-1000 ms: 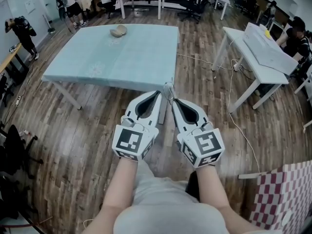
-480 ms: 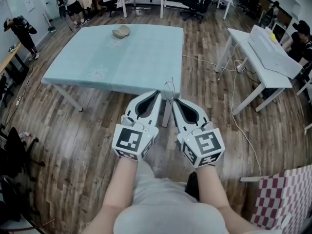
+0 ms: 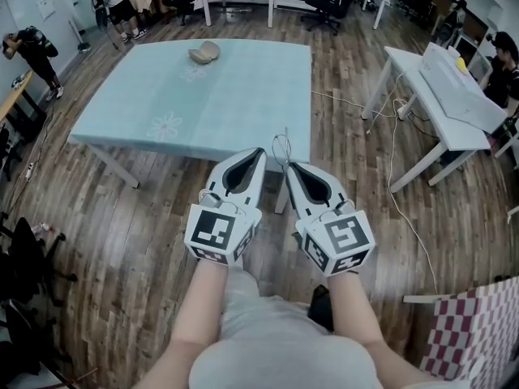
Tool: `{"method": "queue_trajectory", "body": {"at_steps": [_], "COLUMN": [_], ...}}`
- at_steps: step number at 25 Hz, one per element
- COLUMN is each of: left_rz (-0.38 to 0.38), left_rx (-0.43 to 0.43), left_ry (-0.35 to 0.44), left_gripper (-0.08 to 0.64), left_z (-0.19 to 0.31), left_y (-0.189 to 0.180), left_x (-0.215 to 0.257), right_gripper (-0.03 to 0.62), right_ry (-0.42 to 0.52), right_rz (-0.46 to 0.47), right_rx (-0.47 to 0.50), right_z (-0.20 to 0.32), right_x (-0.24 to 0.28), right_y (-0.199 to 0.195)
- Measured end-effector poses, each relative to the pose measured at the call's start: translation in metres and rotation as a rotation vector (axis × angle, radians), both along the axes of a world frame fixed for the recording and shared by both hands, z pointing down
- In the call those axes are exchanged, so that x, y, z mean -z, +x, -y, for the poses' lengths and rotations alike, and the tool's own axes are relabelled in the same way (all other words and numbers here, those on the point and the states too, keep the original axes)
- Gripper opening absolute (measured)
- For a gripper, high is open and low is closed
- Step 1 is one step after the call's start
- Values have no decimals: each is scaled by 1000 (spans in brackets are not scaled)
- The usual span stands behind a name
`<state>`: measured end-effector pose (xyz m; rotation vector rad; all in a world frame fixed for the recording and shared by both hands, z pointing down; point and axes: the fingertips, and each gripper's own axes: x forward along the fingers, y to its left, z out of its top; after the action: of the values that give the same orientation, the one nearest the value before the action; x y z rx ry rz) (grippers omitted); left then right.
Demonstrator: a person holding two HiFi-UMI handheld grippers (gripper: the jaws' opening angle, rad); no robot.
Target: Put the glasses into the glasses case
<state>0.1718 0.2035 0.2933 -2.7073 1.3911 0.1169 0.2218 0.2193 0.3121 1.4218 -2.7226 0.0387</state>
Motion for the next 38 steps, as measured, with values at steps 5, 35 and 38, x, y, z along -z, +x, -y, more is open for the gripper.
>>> {"method": "queue_trajectory", "body": {"at_steps": [5,35,38], "left_rz": [-13,-17,-24], "left_rx": [6,-11,-2], "left_ry": [-6,-20,-27], "left_gripper": [8,8,8], "left_z": [21,163,173], "left_y": [-18,-131,-142], "left_x": [-1,-13,-15], "right_gripper": [11,11,11], "right_ry": [-7,-16,-22], "right_rz": [-16,-1,-1], "right_rx": [5,-27,-25], "right_z": [19,164,172], "right_x": [-1,-5,-7], "right_y": [-16,-127,-136]}}
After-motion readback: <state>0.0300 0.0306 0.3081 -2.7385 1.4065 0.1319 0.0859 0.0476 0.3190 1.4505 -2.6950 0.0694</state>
